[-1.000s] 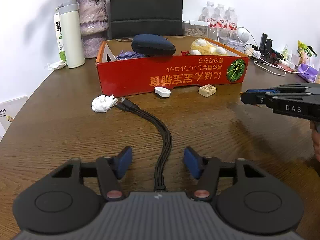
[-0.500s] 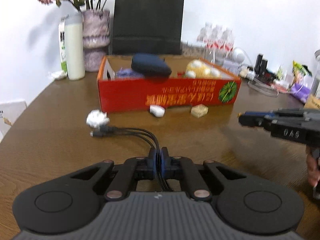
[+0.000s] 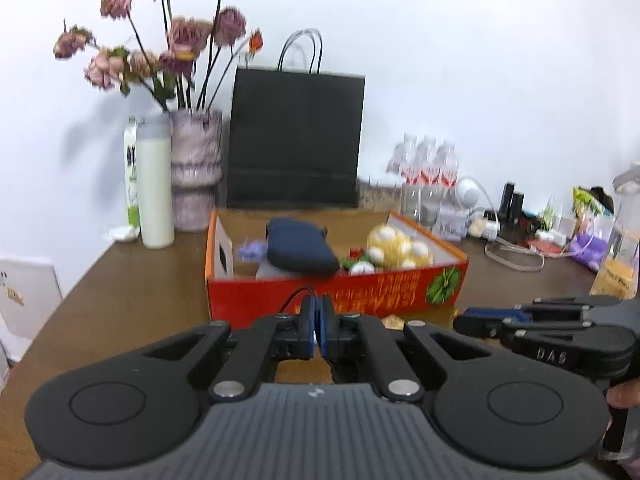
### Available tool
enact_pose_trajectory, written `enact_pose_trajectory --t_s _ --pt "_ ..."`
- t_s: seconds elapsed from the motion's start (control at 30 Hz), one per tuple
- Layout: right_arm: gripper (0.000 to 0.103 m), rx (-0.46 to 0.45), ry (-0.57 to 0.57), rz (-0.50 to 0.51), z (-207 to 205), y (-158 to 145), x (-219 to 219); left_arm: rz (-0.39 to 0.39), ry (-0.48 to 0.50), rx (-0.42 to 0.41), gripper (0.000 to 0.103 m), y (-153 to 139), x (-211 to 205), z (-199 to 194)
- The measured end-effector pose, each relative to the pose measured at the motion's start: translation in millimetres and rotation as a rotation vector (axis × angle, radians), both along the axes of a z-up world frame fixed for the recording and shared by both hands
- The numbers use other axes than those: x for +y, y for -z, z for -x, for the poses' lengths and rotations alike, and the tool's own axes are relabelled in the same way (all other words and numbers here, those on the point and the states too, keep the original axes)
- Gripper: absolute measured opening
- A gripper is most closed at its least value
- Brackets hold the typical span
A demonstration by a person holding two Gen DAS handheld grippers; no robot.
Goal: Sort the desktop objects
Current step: 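Carry the cable and orange candy over the box with both grippers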
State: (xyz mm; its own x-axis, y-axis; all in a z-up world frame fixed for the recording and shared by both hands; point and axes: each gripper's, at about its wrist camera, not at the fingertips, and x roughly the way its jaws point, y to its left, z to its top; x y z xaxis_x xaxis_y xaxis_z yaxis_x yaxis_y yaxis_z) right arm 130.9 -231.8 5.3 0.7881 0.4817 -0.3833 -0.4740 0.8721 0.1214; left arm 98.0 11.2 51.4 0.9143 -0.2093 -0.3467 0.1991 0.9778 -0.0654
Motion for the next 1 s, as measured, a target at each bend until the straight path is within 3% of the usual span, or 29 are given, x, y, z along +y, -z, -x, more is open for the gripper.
enact_pose_trajectory --t_s 0.53,0.77,1.0 --pt "0.013 -0.152 0.019 -0.016 -33.9 -54.4 19.6 0.044 0.018 -0.224 0.003 -61.0 -1.0 -31.2" --pt "0.013 -0.171 0.070 -0.066 -81.0 -67.0 24.5 0.084 0.008 -0.249 0.003 -69.9 -2.8 -82.2" --pt "0.013 -0.112 0.100 -0.061 -141.2 -45.0 30.7 0.097 -0.016 -0.230 0.003 -54.7 3.2 -143.8"
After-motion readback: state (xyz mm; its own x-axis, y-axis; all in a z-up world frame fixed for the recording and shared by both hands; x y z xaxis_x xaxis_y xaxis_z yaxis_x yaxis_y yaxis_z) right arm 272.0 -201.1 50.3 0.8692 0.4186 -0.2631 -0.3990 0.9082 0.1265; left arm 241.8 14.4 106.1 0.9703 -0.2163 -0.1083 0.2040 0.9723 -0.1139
